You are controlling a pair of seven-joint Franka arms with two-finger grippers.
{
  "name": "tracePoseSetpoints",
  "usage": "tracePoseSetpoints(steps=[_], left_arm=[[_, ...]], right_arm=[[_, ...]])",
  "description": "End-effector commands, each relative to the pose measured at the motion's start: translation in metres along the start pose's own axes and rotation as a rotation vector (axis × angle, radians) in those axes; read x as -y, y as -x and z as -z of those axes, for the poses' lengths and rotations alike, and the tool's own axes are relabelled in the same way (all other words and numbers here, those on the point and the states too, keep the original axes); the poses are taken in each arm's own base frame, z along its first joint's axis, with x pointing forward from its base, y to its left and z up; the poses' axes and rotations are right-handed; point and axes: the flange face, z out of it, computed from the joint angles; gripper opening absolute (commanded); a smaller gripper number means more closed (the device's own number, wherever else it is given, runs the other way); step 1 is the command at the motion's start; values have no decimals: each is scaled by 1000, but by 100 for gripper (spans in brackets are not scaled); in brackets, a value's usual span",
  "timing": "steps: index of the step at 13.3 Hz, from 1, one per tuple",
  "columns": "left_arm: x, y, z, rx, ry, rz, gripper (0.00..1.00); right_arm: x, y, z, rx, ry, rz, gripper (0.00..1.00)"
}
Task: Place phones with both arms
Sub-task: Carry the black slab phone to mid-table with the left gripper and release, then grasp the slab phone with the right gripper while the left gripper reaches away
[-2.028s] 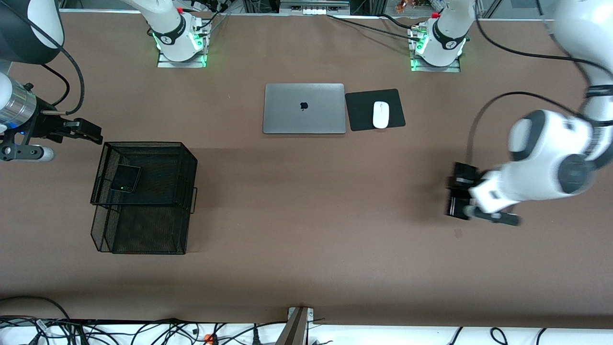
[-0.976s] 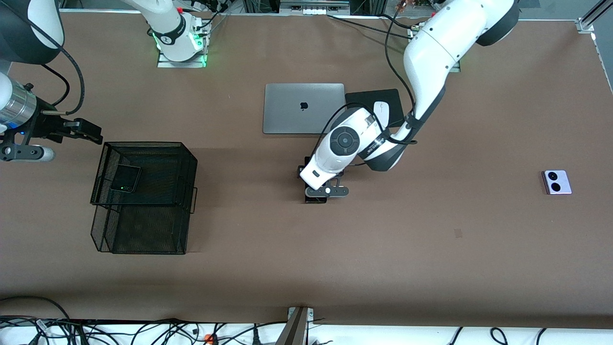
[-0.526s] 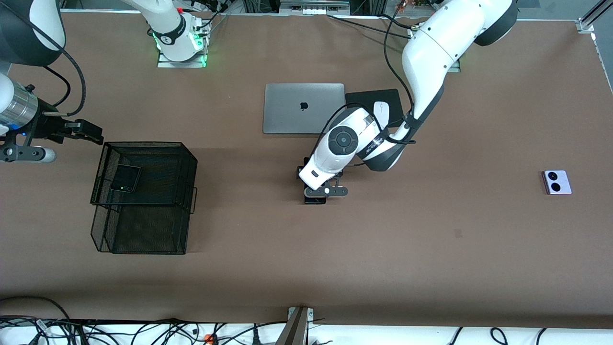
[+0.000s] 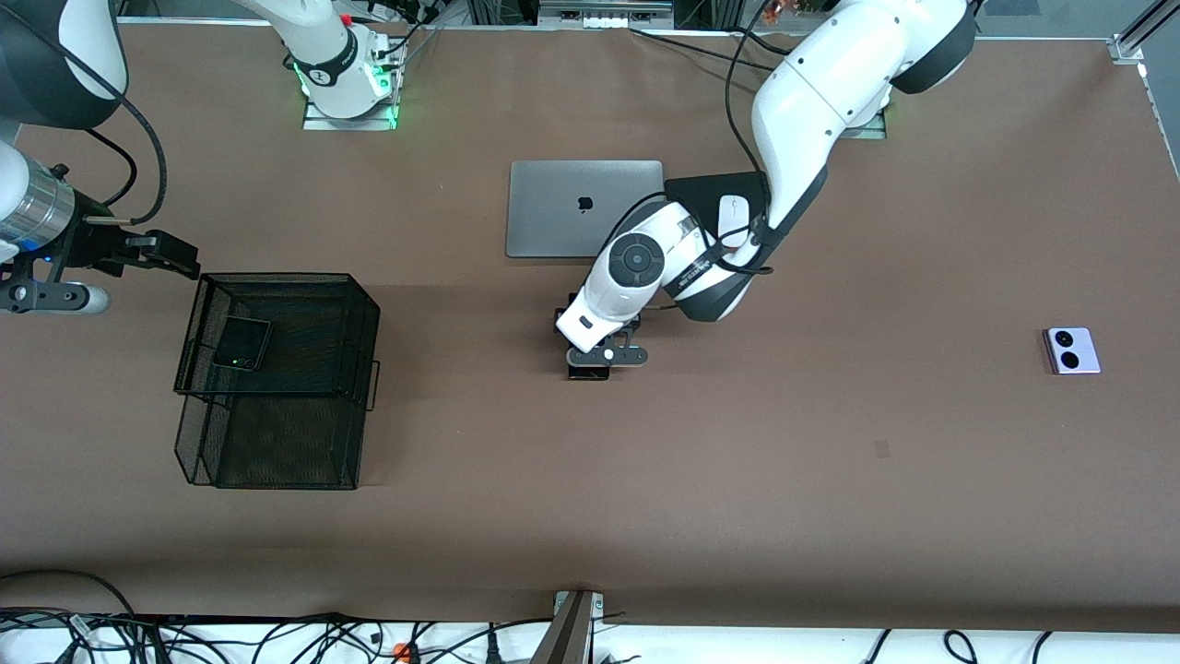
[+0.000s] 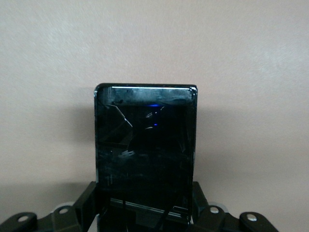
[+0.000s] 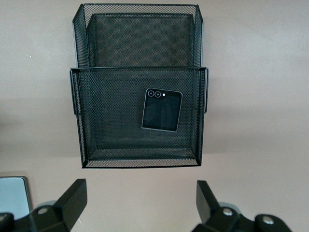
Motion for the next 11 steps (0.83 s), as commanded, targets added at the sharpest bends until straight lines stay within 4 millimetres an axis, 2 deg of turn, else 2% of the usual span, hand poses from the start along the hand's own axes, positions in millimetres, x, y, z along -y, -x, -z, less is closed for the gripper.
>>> tracePoseSetpoints(steps=[1,4,5,7,9,11], left_arm=[[-8,2,-3,-44,-22,8,100],[1,-15,20,-72,-23,24,100],[6,-20,39,-73,-39,34,100],[34,-44,86,-55,-100,81,100],[72,-70,138,-53,-134,148,100],[110,-88,183,-46,-174,202,100]], right_arm=[[0,2,2,-4,11,-13,100],[0,2,2,-4,11,-13,100],[0,2,2,-2,11,-13,100],[0,2,2,-2,11,-13,100],[1,2,2,-4,10,-13,100],[1,2,2,-5,10,-10,100]])
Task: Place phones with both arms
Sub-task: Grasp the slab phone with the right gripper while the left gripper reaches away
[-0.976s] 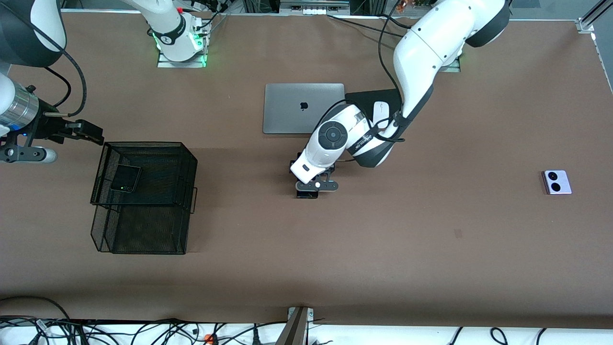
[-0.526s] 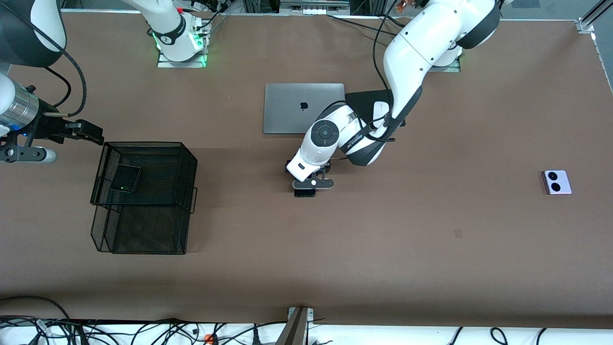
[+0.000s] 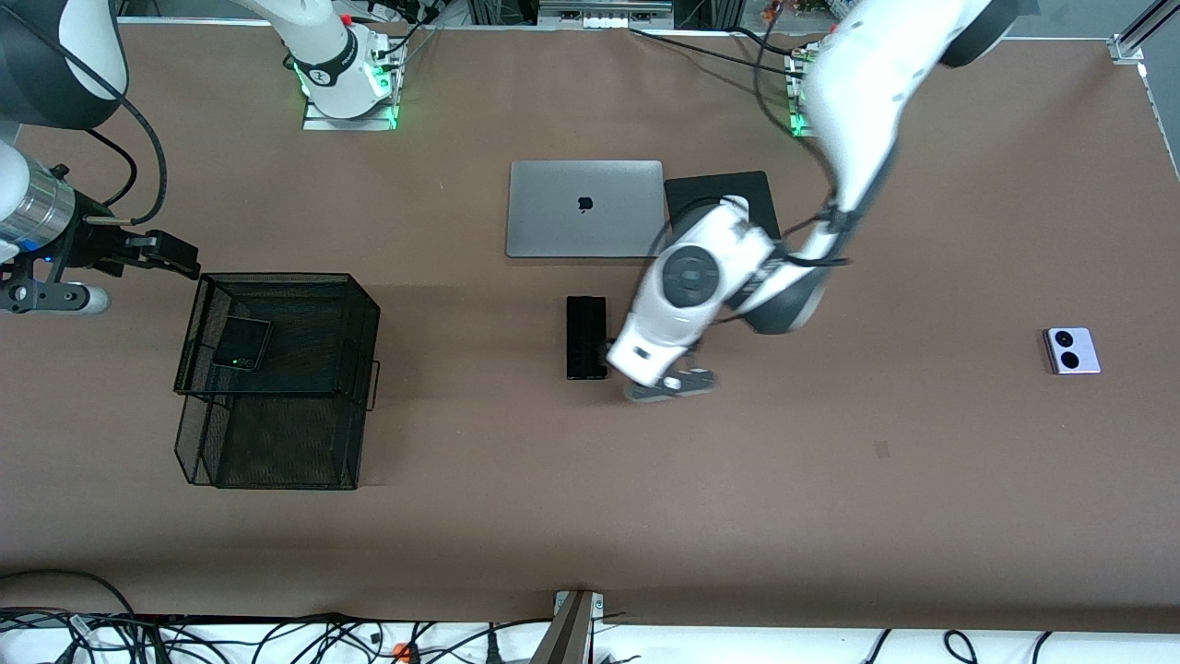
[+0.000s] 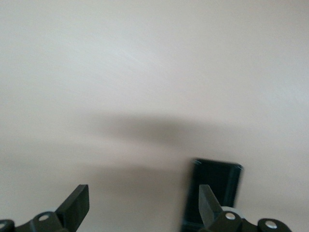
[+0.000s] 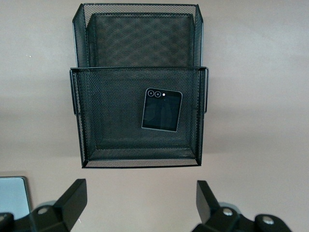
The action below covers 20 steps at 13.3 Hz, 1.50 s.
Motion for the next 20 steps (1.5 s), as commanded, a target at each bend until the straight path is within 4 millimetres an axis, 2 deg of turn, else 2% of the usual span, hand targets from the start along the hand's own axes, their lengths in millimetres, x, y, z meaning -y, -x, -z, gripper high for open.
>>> tracePoseSetpoints(steps=[1,2,3,5,7,8,9,10,11,12,13,14,16,17,18,19,20], left_arm=[[47,-20,55,-4,-54,44,100],[61,-26,71,-2,-74,56,100],[80,-33,83,7,-101,60,100],[133,-63,99,28,-123,50,100],[213,-103,103,61,-134,87,100],[253,-118,97,93,-143,83,100],[306,-134,87,143,-153,90,100],[348,-144,69,195,-152,92,100],[396,-154,60,216,-157,86,100],[434,-161,54,224,-169,56,100],[470,-167,49,225,-192,17,100],[505,-174,45,200,-222,-17,100],[562,-187,48,112,-237,-119,100],[591,-190,41,100,-219,-170,100],[618,-191,33,80,-207,-200,100],[655,-190,23,59,-194,-206,100],[678,-190,12,37,-182,-255,100]], right_arm=[[5,2,3,-4,9,-4,100],[16,2,2,-2,7,12,100],[36,2,-3,7,17,45,100],[83,0,-15,10,32,117,100],[130,-2,-26,-9,16,102,100],[155,0,-29,-25,18,50,100],[183,2,-38,-30,26,10,100],[216,5,-46,-48,33,-17,100],[255,7,-53,-77,35,-48,100],[290,10,-66,-88,49,-77,100],[334,15,-81,-103,48,-88,100],[373,17,-99,-108,36,-102,100],[429,17,-124,-140,14,-86,100],[455,23,-136,-145,-3,-61,100],[473,26,-149,-152,-21,-48,100],[490,30,-168,-159,-42,-40,100],[506,35,-183,-174,-68,-38,100]])
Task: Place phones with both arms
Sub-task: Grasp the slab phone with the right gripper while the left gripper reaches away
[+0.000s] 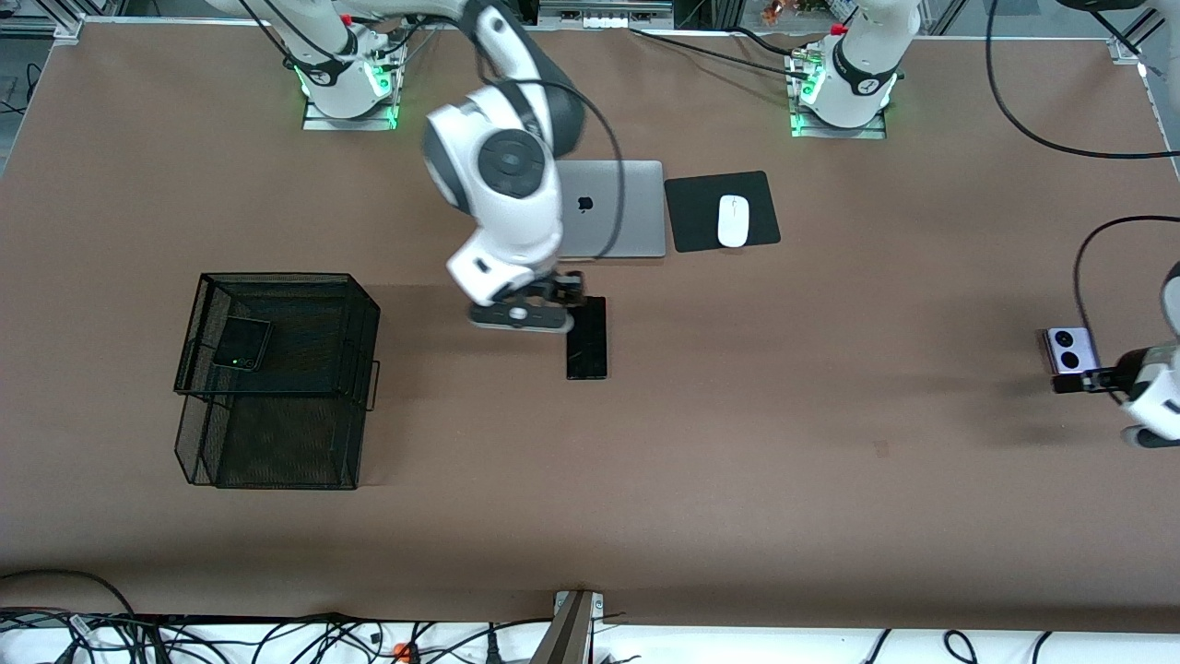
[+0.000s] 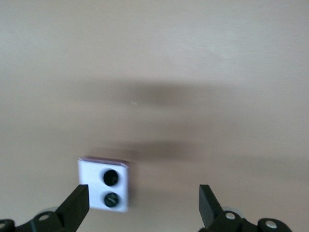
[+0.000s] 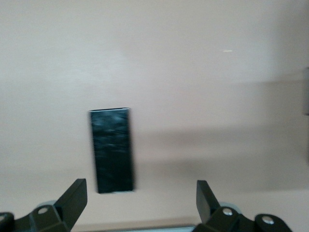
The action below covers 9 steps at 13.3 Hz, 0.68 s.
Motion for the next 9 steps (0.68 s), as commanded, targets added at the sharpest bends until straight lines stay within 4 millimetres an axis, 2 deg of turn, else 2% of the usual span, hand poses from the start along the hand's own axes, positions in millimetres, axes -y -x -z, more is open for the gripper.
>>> tracePoseSetpoints(steps=[1,2,5,9], left_arm=[[51,9,-38,-68,9,-121,100],[65,14,-50,-82,19,-144,100],[81,21,-84,-163,85,-96,100],[76,35,-100,-94,158,-73,100]], right_arm=[[36,6,-35,-42,-48,-17,100],[43,11,-54,-53,-44,-15,100],[48,15,-106,-76,-29,-4,100],[50,20,-149,-107,-49,6,100]])
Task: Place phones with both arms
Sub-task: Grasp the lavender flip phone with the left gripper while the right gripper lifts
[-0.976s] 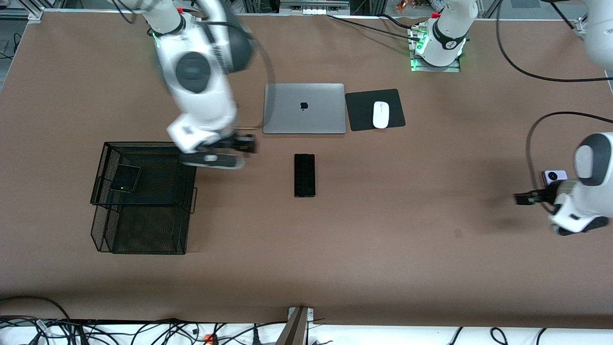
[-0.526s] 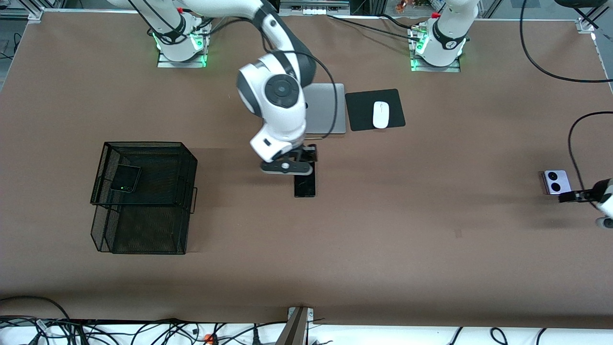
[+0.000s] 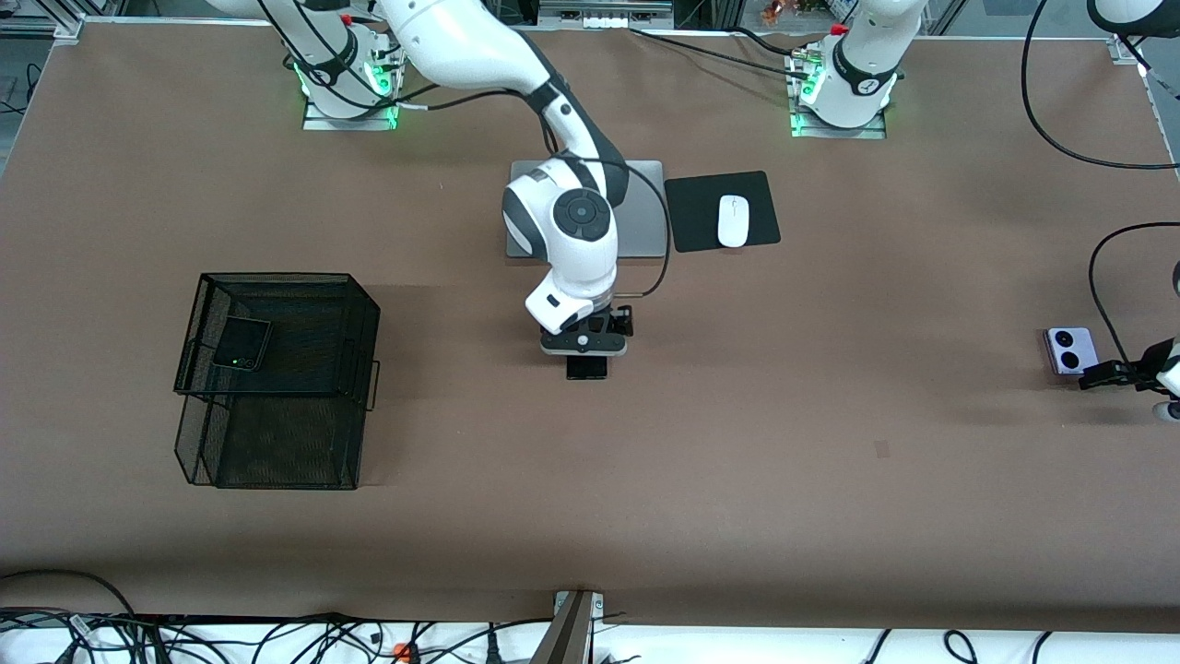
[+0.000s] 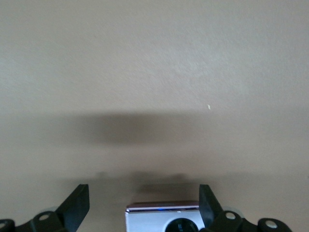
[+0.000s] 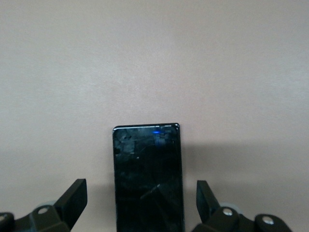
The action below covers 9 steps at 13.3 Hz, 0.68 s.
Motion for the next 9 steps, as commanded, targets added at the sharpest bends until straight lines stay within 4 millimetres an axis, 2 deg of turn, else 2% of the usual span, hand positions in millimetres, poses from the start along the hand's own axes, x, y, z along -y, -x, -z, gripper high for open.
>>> tracePoseSetpoints(steps=[1,3,9], left_arm=[[-6,13,-2,64,69,1,100],[-6,24,-10,136,100,5,100],[-4,29,-15,165,72,-15,100]], right_arm=[[7,8,-19,-7,-28,-11,100],[9,15,-29,7,-32,-16,100],[4,23,-38,43,-28,-32,100]])
